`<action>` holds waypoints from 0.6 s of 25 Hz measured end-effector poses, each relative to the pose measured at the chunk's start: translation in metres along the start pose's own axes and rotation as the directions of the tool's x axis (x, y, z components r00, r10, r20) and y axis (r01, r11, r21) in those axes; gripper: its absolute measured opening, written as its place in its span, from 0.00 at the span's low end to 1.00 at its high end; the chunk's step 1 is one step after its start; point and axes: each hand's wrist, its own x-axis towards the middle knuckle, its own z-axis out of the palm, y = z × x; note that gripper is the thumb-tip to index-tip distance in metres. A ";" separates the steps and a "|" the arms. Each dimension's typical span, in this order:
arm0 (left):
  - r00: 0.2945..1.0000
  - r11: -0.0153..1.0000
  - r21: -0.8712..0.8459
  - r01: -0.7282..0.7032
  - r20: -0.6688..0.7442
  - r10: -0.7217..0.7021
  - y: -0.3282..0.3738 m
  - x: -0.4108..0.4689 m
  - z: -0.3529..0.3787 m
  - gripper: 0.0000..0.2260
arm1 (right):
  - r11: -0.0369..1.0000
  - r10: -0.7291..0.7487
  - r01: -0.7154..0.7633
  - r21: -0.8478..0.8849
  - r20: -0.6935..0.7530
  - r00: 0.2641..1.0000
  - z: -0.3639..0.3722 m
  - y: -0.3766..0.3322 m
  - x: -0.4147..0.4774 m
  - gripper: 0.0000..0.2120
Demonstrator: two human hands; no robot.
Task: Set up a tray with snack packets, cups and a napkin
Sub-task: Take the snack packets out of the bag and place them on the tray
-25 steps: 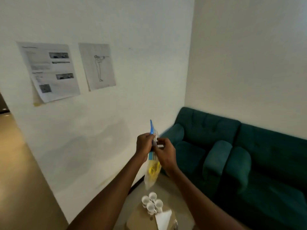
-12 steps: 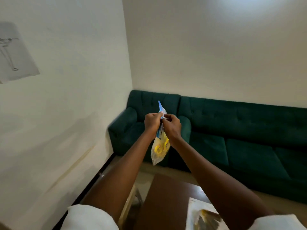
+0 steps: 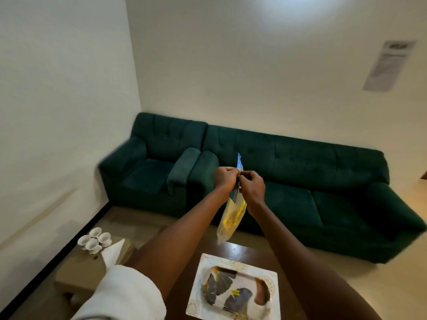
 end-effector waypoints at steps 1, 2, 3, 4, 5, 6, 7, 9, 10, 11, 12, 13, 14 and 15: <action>1.000 1.000 -0.001 0.009 0.012 -0.009 -0.003 -0.005 0.014 0.09 | 1.000 0.005 -0.006 -0.009 -0.018 1.000 -0.015 0.006 0.002 0.07; 1.000 1.000 0.000 0.013 0.023 -0.013 -0.006 -0.009 0.027 0.06 | 1.000 0.009 -0.010 -0.016 -0.038 0.999 -0.028 0.011 0.003 0.06; 0.999 1.000 0.010 0.015 0.028 -0.015 -0.009 -0.012 0.038 0.05 | 1.000 0.016 -0.017 -0.018 -0.056 0.998 -0.039 0.015 0.003 0.06; 0.999 1.000 0.022 0.013 0.033 -0.013 -0.012 -0.013 0.048 0.04 | 1.000 0.025 -0.026 -0.013 -0.071 0.997 -0.048 0.019 0.004 0.06; 0.999 0.999 0.028 0.016 0.037 -0.017 -0.014 -0.014 0.054 0.04 | 0.999 0.036 -0.036 -0.004 -0.079 0.996 -0.054 0.023 0.005 0.06; 0.999 0.999 0.033 0.021 0.047 -0.022 -0.016 -0.015 0.059 0.04 | 0.999 0.044 -0.044 -0.001 -0.088 0.995 -0.057 0.028 0.005 0.06; 0.997 0.999 0.044 0.025 0.065 -0.028 -0.018 -0.017 0.064 0.05 | 0.999 0.046 -0.047 -0.006 -0.103 0.994 -0.061 0.032 0.005 0.06; 0.995 0.997 0.064 0.047 0.082 -0.052 -0.023 -0.020 0.070 0.05 | 0.998 0.040 -0.045 -0.036 -0.129 0.991 -0.062 0.041 0.003 0.04; 0.994 0.996 0.063 0.068 0.083 -0.073 -0.026 -0.021 0.071 0.05 | 0.998 0.031 -0.039 -0.053 -0.135 0.990 -0.061 0.045 0.002 0.04; 0.991 0.994 0.056 0.092 0.089 -0.097 -0.028 -0.020 0.071 0.06 | 0.997 0.016 -0.027 -0.071 -0.140 0.990 -0.060 0.049 0.002 0.05; 0.987 0.993 0.042 0.114 0.106 -0.118 -0.030 -0.017 0.070 0.07 | 0.996 0.001 -0.014 -0.090 -0.147 0.989 -0.059 0.052 0.002 0.05; 0.983 0.991 0.021 0.132 0.130 -0.133 -0.031 -0.014 0.067 0.08 | 0.994 -0.007 -0.010 -0.107 -0.156 0.988 -0.057 0.053 0.003 0.06; 0.977 0.989 0.002 0.148 0.156 -0.146 -0.030 -0.011 0.064 0.09 | 0.994 -0.005 -0.015 -0.113 -0.168 0.986 -0.055 0.053 0.004 0.06; 0.970 0.986 -0.015 0.166 0.184 -0.160 -0.031 -0.008 0.061 0.10 | 0.994 0.011 -0.030 -0.104 -0.180 0.984 -0.053 0.054 0.006 0.07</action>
